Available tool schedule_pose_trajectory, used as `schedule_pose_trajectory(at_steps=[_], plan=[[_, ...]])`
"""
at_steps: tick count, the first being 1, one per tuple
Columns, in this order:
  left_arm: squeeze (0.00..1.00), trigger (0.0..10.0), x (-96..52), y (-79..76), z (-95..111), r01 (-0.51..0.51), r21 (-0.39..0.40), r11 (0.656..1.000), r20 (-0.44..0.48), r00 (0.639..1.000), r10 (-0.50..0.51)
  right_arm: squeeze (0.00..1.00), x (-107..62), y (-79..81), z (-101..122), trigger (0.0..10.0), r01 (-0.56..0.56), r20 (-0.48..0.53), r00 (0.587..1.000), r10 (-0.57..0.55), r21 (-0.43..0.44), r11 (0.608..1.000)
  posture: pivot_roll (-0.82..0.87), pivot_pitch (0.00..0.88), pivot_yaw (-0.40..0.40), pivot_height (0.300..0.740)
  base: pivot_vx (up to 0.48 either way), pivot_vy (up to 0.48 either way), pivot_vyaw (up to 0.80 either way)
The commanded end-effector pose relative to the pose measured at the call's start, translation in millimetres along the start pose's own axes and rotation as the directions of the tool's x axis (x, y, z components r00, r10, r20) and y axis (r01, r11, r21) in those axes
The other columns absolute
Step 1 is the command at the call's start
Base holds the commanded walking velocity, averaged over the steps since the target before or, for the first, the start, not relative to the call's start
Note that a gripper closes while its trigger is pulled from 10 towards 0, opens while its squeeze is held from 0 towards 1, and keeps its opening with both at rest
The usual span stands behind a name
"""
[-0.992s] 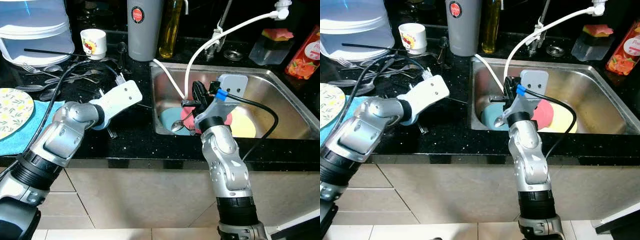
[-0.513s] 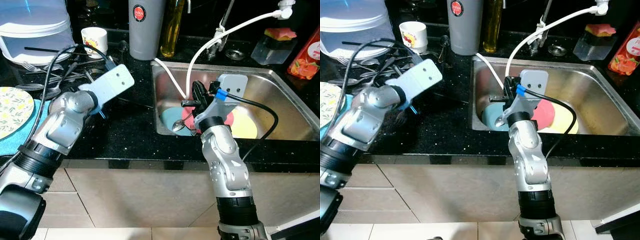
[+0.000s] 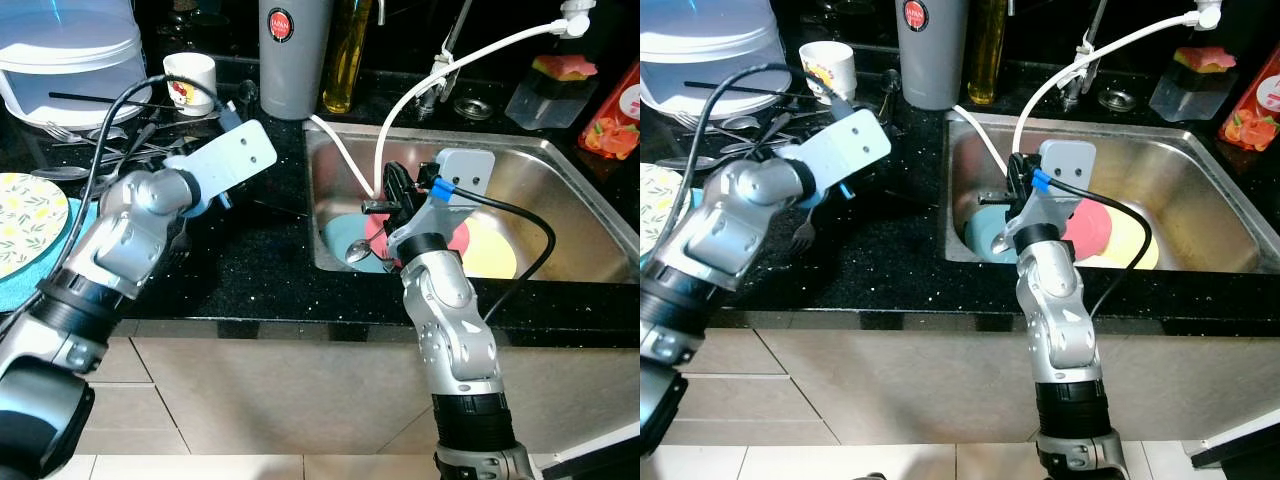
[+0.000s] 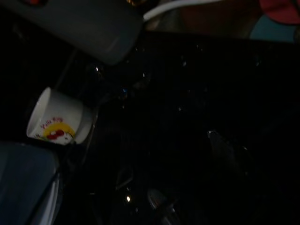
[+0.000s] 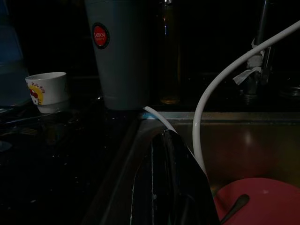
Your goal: Kitchen organization
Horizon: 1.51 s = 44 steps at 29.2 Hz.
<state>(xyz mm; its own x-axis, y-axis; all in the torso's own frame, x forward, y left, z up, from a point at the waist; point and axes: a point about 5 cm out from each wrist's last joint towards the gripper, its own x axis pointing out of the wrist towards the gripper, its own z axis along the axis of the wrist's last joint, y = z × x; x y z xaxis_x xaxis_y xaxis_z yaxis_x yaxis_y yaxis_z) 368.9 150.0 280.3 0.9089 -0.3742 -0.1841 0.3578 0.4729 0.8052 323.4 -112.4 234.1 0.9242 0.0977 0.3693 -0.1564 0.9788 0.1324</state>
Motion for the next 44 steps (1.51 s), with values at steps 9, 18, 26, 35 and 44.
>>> schedule_pose_trajectory(at_steps=[9, 18, 26, 35, 44], plan=[[0.00, 10.0, 4.3, -32.9, 49, 0.325, -0.109, 0.940, 0.233, 0.927, -0.293, 0.00, 0.3, -1.8, 0, 10.0, 0.008, 0.007, 1.000, -0.008, -0.006, 1.000, 0.28, 0.046, -0.063, 0.740, 0.000, 0.000, 0.00], [0.00, 10.0, 3.7, -52.1, 43, 0.458, -0.042, 0.888, 0.218, 0.872, -0.439, 0.00, 2.1, -0.5, 0, 10.0, 0.008, 0.009, 1.000, -0.008, -0.001, 1.000, 0.28, 0.048, -0.065, 0.740, 0.000, 0.000, 0.00], [0.00, 10.0, 15.3, -66.9, 11, 0.438, -0.058, 0.897, 0.071, 0.898, -0.434, 0.00, -0.2, -2.9, 1, 10.0, 0.016, 0.008, 1.000, -0.016, -0.005, 1.000, 0.28, 0.056, -0.059, 0.740, 0.000, 0.000, 0.00], [0.00, 0.0, 17.9, -65.9, -2, 0.405, -0.017, 0.914, -0.007, 0.914, -0.406, 0.00, -0.1, -1.1, 0, 10.0, 0.013, 0.005, 1.000, -0.013, -0.001, 1.000, 0.28, 0.062, -0.060, 0.740, 0.000, 0.000, 0.00], [0.00, 0.0, 23.0, -50.6, -4, 0.288, 0.068, 0.955, -0.032, 0.958, -0.286, 0.00, -0.2, -1.8, 0, 10.0, 0.014, 0.003, 1.000, -0.014, -0.001, 1.000, 0.28, 0.067, -0.064, 0.740, 0.000, 0.000, 0.00]])
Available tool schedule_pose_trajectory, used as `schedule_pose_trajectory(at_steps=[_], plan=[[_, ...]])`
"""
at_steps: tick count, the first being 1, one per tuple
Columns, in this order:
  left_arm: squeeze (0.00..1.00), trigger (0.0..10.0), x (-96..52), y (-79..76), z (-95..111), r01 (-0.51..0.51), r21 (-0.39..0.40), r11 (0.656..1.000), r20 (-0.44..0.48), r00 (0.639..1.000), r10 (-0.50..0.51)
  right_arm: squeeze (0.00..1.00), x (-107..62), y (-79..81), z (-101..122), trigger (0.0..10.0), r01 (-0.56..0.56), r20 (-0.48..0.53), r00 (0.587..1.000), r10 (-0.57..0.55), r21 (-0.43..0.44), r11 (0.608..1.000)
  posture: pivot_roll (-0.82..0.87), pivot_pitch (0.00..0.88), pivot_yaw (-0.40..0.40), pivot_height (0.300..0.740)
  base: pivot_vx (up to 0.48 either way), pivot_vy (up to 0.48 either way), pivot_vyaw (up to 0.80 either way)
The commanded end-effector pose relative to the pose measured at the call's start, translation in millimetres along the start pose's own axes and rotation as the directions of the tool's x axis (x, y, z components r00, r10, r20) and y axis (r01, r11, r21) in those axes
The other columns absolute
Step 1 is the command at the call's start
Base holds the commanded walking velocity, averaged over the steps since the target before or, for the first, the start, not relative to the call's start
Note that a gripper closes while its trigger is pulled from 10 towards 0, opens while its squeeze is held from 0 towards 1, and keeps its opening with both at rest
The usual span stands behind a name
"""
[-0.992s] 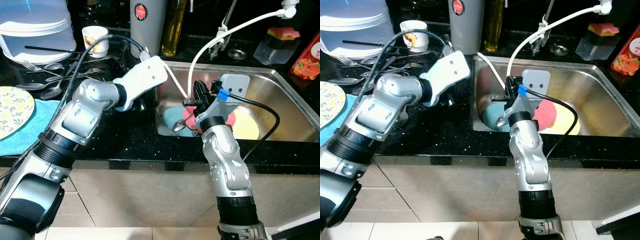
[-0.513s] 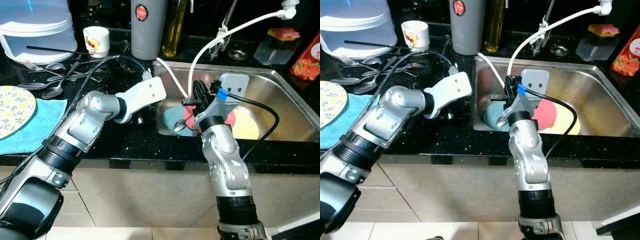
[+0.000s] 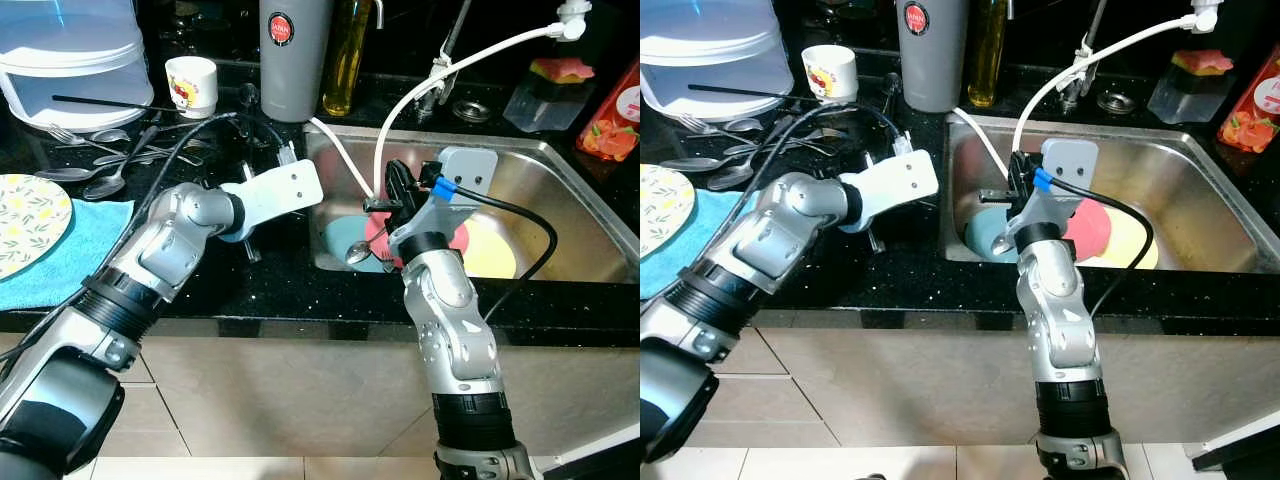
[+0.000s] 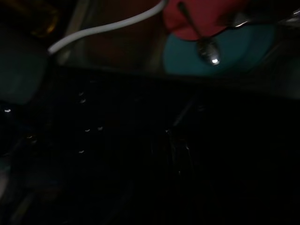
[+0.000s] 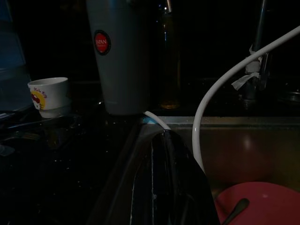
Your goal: Kitchen organization
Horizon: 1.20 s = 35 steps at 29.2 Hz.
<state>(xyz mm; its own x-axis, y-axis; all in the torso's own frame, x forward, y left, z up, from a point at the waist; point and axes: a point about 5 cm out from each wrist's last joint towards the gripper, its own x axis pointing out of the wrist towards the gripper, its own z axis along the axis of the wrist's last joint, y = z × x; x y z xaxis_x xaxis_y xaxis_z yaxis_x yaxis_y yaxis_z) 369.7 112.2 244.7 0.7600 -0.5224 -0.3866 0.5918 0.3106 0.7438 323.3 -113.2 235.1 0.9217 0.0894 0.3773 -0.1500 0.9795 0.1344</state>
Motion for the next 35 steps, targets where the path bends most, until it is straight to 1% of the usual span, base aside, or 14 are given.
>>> schedule_pose_trajectory(at_steps=[1, 4, 6, 12, 13, 14, 18, 19, 20, 21, 22, 23, 26, 35], plan=[[0.00, 0.0, 2.3, -4.3, -14, 0.005, 0.023, 1.000, -0.068, 0.998, -0.003, 0.00, -0.5, -1.2, -1, 10.0, 0.007, -0.007, 1.000, -0.007, -0.001, 1.000, 0.28, 0.067, -0.064, 0.740, 0.000, 0.000, 0.00], [0.00, 0.0, 1.9, 1.3, -15, -0.044, 0.056, 0.997, -0.074, 0.996, 0.048, 0.00, -0.6, -0.4, -1, 10.0, 0.004, -0.007, 1.000, -0.004, 0.000, 1.000, 0.28, 0.068, -0.064, 0.740, 0.000, 0.000, 0.00], [0.00, 0.0, 1.0, 10.6, -14, -0.115, 0.098, 0.989, -0.075, 0.990, 0.122, 0.00, -0.3, 0.6, -1, 10.0, 0.003, -0.007, 1.000, -0.003, 0.003, 1.000, 0.28, 0.069, -0.066, 0.740, 0.000, 0.000, 0.00], [0.00, 0.0, 0.0, 18.8, -12, -0.172, 0.124, 0.977, -0.071, 0.981, 0.181, 0.00, -0.2, 1.0, -1, 10.0, 0.002, -0.007, 1.000, -0.002, 0.004, 1.000, 0.28, 0.071, -0.066, 0.740, 0.000, 0.000, 0.00], [0.00, 0.4, -0.9, 24.9, -12, -0.216, 0.128, 0.968, -0.075, 0.971, 0.227, 0.00, -0.2, 0.5, -1, 10.0, 0.004, -0.007, 1.000, -0.004, 0.004, 1.000, 0.28, 0.071, -0.068, 0.740, 0.000, 0.000, 0.00], [0.00, 10.0, -2.8, 35.1, -11, -0.287, 0.117, 0.951, -0.076, 0.952, 0.297, 0.00, -0.2, 0.3, -1, 10.0, 0.004, -0.006, 1.000, -0.004, 0.004, 1.000, 0.27, 0.069, -0.062, 0.740, 0.000, 0.000, 0.00], [0.00, 10.0, -5.3, 47.9, -11, -0.375, 0.068, 0.925, -0.076, 0.922, 0.379, 0.00, -0.4, 0.0, -1, 10.0, 0.004, -0.005, 1.000, -0.004, 0.003, 1.000, 0.27, 0.070, -0.064, 0.740, 0.000, 0.000, 0.00], [0.00, 10.0, -6.4, 53.5, -9, -0.406, 0.009, 0.914, -0.069, 0.911, 0.406, 0.00, -0.3, -0.3, -1, 10.0, 0.007, -0.004, 1.000, -0.007, 0.004, 1.000, 0.27, 0.071, -0.066, 0.740, 0.000, 0.000, 0.00], [0.00, 10.0, -6.4, 53.5, -9, -0.406, 0.009, 0.914, -0.069, 0.911, 0.406, 0.00, -0.3, -0.3, -1, 10.0, 0.007, -0.004, 1.000, -0.007, 0.004, 1.000, 0.27, 0.071, -0.066, 0.740, 0.000, 0.000, 0.00], [0.00, 10.0, -7.8, 58.9, -6, -0.432, -0.076, 0.899, -0.057, 0.902, 0.428, 0.00, -0.2, -0.1, -1, 10.0, 0.008, -0.004, 1.000, -0.008, 0.004, 1.000, 0.27, 0.069, -0.064, 0.740, 0.000, 0.000, 0.00], [0.00, 10.0, -7.8, 58.9, -6, -0.432, -0.076, 0.899, -0.057, 0.902, 0.428, 0.00, -0.2, -0.1, -1, 10.0, 0.008, -0.004, 1.000, -0.008, 0.004, 1.000, 0.27, 0.069, -0.064, 0.740, 0.000, 0.000, 0.00], [0.00, 10.0, -9.4, 64.4, -4, -0.456, -0.151, 0.877, -0.051, 0.890, 0.453, 0.00, -0.2, -0.1, -1, 10.0, 0.009, -0.001, 1.000, -0.009, 0.005, 1.000, 0.27, 0.069, -0.062, 0.740, 0.000, 0.000, 0.00], [0.00, 10.0, -12.0, 73.0, -3, -0.491, -0.277, 0.826, -0.063, 0.867, 0.494, 0.00, -0.1, -0.2, 0, 10.0, 0.012, 0.002, 1.000, -0.012, 0.009, 1.000, 0.27, 0.070, -0.066, 0.740, 0.000, 0.000, 0.00], [0.00, 10.0, -10.1, 74.3, -6, -0.513, -0.338, 0.789, -0.082, 0.851, 0.518, 0.00, -0.9, 0.6, 0, 10.0, 0.012, 0.005, 1.000, -0.012, 0.011, 1.000, 0.27, 0.069, -0.057, 0.740, 0.000, 0.000, 0.00]])
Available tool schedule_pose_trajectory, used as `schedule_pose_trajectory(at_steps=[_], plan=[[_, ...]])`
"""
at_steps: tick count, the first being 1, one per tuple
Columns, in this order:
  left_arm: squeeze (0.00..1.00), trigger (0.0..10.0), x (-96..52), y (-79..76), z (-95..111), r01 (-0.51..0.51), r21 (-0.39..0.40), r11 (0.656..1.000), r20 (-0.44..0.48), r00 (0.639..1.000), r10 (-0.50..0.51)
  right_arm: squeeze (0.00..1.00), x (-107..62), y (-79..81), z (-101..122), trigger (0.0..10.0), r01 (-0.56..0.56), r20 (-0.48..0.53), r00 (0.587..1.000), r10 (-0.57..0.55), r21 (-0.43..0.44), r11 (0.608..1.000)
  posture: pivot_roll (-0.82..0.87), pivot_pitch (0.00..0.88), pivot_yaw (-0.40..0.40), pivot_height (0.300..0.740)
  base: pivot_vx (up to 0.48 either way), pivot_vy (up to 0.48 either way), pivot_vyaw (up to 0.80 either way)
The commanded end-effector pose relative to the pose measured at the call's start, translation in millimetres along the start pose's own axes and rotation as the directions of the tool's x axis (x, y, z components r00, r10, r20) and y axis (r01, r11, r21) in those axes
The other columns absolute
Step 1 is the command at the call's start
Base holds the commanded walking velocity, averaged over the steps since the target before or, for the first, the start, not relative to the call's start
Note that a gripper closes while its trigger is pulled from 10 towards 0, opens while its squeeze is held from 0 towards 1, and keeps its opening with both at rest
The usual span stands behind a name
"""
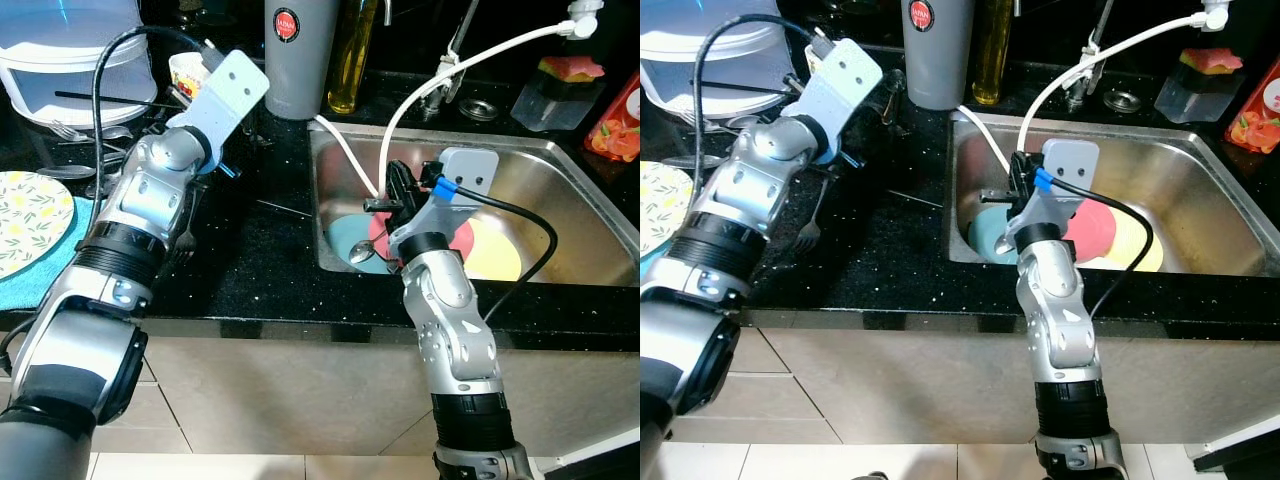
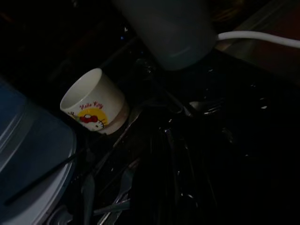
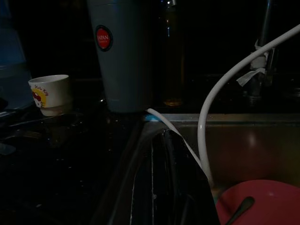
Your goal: Kitchen organization
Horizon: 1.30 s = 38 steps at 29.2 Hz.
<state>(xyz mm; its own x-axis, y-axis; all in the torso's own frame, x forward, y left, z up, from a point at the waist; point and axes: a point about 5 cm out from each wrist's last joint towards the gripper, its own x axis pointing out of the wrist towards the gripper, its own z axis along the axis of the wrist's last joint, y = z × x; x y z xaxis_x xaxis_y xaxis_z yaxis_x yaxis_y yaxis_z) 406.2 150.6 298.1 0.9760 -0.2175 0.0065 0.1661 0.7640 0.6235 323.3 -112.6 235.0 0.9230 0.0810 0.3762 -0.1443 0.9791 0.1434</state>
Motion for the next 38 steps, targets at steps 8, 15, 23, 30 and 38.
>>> schedule_pose_trajectory(at_steps=[8, 15, 23, 30, 38], plan=[[0.00, 10.0, 6.1, 2.3, 3, -0.050, -0.207, 0.977, -0.049, 0.998, 0.041, 0.00, -0.8, -1.0, 1, 10.0, 0.011, 0.012, 1.000, -0.011, 0.003, 1.000, 0.27, 0.057, -0.055, 0.740, 0.000, 0.000, 0.00], [0.00, 10.0, 3.8, 16.0, 4, -0.121, -0.327, 0.937, -0.094, 0.991, 0.095, 0.00, -0.1, -0.5, 2, 10.0, 0.010, 0.017, 1.000, -0.010, 0.004, 1.000, 0.27, 0.052, -0.043, 0.740, 0.000, 0.000, 0.00], [0.00, 10.0, -15.7, 33.5, -16, -0.351, -0.497, 0.793, -0.284, 0.930, 0.234, 0.00, -1.0, -4.0, 1, 10.0, 0.022, 0.018, 1.000, -0.022, 0.002, 1.000, 0.28, 0.050, -0.046, 0.740, 0.000, 0.000, 0.00], [0.00, 10.0, -23.9, 37.7, -48, -0.497, -0.545, 0.675, -0.468, 0.849, 0.246, 0.00, 2.2, -0.1, 0, 10.0, 0.005, 0.019, 1.000, -0.006, 0.007, 1.000, 0.29, 0.044, -0.048, 0.740, 0.000, 0.000, 0.00], [1.00, 10.0, -23.3, 28.2, -49, -0.526, -0.569, 0.632, -0.503, 0.831, 0.238, 0.00, 1.1, -2.0, 1, 10.0, 0.014, 0.019, 1.000, -0.014, 0.005, 1.000, 0.28, 0.044, -0.044, 0.740, 0.000, 0.000, 0.00]])
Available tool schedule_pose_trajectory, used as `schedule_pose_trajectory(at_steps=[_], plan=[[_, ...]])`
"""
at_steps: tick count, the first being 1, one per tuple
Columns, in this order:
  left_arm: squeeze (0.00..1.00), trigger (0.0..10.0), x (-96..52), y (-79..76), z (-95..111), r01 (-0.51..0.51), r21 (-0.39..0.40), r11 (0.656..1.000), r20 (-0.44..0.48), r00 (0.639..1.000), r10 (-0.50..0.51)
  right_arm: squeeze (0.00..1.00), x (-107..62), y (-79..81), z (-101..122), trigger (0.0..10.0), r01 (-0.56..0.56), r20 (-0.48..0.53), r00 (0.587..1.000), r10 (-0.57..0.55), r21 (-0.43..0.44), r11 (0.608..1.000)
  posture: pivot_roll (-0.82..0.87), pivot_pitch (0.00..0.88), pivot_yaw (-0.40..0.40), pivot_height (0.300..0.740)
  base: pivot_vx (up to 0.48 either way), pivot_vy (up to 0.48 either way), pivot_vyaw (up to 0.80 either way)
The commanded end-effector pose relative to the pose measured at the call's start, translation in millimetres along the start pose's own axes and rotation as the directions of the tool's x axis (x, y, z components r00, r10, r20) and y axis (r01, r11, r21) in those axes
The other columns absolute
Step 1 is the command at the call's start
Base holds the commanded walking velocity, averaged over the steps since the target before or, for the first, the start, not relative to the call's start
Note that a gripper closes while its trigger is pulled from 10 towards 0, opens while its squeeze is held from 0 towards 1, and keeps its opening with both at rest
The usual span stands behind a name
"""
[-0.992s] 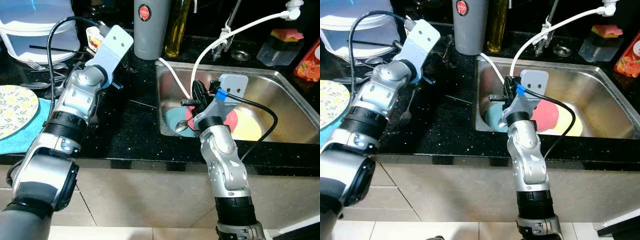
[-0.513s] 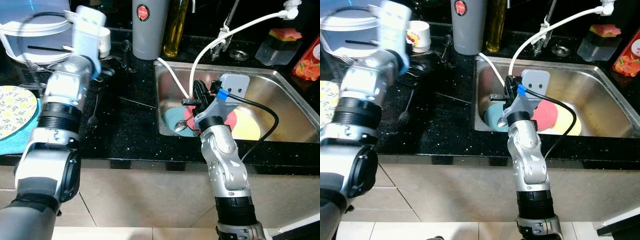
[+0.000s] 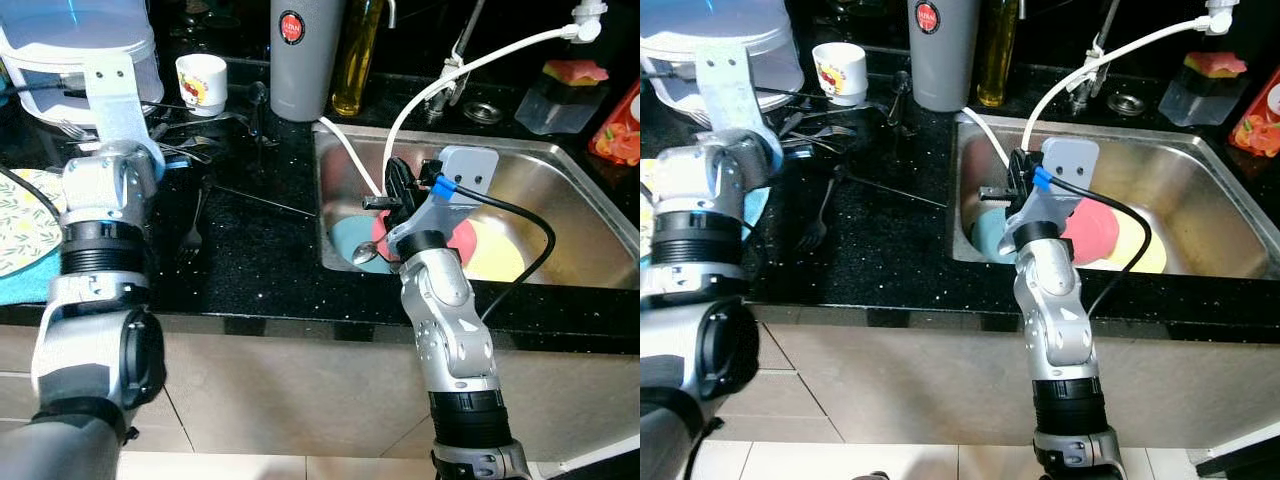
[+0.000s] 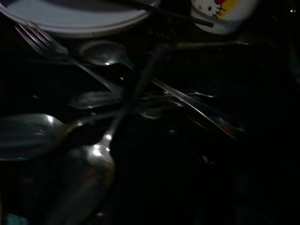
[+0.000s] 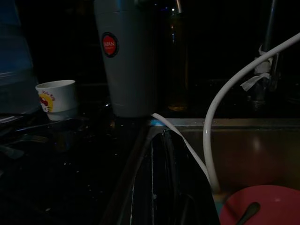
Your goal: Kitchen organization
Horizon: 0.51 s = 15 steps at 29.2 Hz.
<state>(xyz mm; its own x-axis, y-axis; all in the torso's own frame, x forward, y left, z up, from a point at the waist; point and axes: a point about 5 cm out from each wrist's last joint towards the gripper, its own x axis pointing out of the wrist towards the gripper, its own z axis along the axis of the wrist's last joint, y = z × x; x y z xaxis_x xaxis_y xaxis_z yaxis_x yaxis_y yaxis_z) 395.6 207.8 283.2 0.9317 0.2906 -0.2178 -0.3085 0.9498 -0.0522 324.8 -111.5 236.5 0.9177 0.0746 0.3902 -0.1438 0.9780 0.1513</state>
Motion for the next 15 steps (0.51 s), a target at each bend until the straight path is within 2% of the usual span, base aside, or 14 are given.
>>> schedule_pose_trajectory(at_steps=[1, 5, 6, 7, 8, 11, 15], plan=[[1.00, 10.0, 0.4, -0.4, -6, -0.020, -0.007, 1.000, -0.021, 1.000, 0.019, 0.00, -0.9, -3.0, 0, 10.0, 0.011, 0.003, 1.000, -0.011, -0.003, 1.000, 0.28, 0.044, -0.044, 0.740, 0.000, 0.000, 0.00], [1.00, 10.0, 0.1, 4.7, -4, -0.080, -0.018, 0.997, -0.017, 0.997, 0.079, 0.00, -1.9, -4.8, 1, 10.0, 0.015, 0.003, 1.000, -0.015, -0.006, 1.000, 0.28, 0.053, -0.049, 0.740, 0.000, 0.000, 0.00], [0.15, 10.0, 0.1, 10.0, -1, -0.115, -0.011, 0.993, -0.006, 0.993, 0.115, 0.00, -1.9, -5.5, 1, 10.0, 0.018, 0.003, 1.000, -0.018, -0.006, 1.000, 0.28, 0.053, -0.049, 0.740, 0.000, 0.000, 0.00], [0.15, 10.0, 0.1, 10.0, -1, -0.115, -0.011, 0.993, -0.006, 0.993, 0.115, 0.00, -1.9, -5.5, 1, 10.0, 0.018, 0.003, 1.000, -0.018, -0.006, 1.000, 0.28, 0.053, -0.049, 0.740, 0.000, 0.000, 0.00], [0.00, 10.0, -0.2, 15.7, 1, -0.146, -0.008, 0.989, 0.004, 0.989, 0.146, 0.00, -2.2, -5.6, 0, 10.0, 0.018, 0.002, 1.000, -0.018, -0.006, 1.000, 0.28, 0.057, -0.044, 0.740, 0.000, 0.000, 0.00], [0.00, 10.0, -1.9, 29.7, 8, -0.222, 0.019, 0.975, 0.041, 0.974, 0.221, 0.00, -2.3, -4.7, -1, 10.0, 0.016, 0.000, 1.000, -0.016, -0.002, 1.000, 0.29, 0.065, -0.053, 0.740, 0.000, 0.000, 0.00], [0.00, 10.0, -3.1, 35.0, 9, -0.262, 0.014, 0.965, 0.046, 0.964, 0.261, 0.00, -1.9, -3.1, -1, 10.0, 0.014, -0.003, 1.000, -0.014, 0.001, 1.000, 0.29, 0.066, -0.052, 0.740, 0.000, 0.000, 0.00]])
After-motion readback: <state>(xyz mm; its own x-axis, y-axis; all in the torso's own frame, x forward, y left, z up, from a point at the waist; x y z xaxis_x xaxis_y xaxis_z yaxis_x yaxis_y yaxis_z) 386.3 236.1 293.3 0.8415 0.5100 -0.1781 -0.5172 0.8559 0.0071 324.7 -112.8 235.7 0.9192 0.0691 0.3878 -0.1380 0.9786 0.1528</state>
